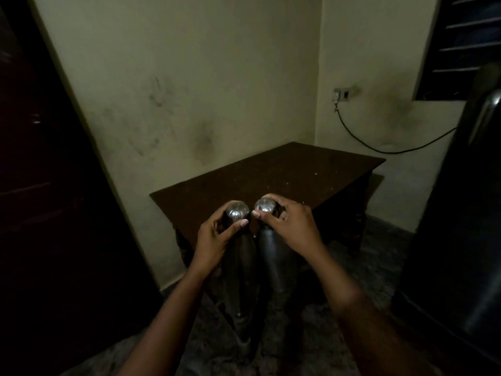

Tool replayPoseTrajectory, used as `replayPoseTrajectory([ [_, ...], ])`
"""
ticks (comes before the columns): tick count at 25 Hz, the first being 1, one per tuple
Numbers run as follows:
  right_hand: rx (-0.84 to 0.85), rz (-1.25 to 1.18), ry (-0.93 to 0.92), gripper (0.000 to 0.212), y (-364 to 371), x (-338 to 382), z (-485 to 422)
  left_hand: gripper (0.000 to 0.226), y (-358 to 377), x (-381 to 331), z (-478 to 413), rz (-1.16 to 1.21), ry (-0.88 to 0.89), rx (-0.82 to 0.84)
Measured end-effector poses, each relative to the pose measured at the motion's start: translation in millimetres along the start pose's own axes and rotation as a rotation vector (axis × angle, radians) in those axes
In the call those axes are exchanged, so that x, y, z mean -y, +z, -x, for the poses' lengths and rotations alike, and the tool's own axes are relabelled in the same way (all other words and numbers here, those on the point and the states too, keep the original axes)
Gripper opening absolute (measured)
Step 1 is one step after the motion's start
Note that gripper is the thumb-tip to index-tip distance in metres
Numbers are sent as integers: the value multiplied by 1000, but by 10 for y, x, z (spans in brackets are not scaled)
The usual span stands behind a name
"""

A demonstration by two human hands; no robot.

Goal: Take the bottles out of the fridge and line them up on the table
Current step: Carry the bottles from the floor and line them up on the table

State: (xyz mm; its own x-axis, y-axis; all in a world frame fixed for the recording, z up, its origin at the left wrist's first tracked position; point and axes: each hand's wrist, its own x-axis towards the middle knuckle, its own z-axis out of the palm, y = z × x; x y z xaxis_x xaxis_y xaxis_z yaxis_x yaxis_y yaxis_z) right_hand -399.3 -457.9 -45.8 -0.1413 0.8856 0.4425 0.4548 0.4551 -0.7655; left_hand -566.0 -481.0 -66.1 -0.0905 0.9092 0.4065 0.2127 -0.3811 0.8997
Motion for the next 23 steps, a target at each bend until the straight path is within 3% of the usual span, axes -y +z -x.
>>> replayPoseTrajectory([
  [8,-200,-7,63,28,-260,-581,-1513,38,477,442,-1786,83,83,74],
  [23,-309,-8,144,36,-1624,-2928,-4535,34,2981,1334,-5134,245,53,34],
])
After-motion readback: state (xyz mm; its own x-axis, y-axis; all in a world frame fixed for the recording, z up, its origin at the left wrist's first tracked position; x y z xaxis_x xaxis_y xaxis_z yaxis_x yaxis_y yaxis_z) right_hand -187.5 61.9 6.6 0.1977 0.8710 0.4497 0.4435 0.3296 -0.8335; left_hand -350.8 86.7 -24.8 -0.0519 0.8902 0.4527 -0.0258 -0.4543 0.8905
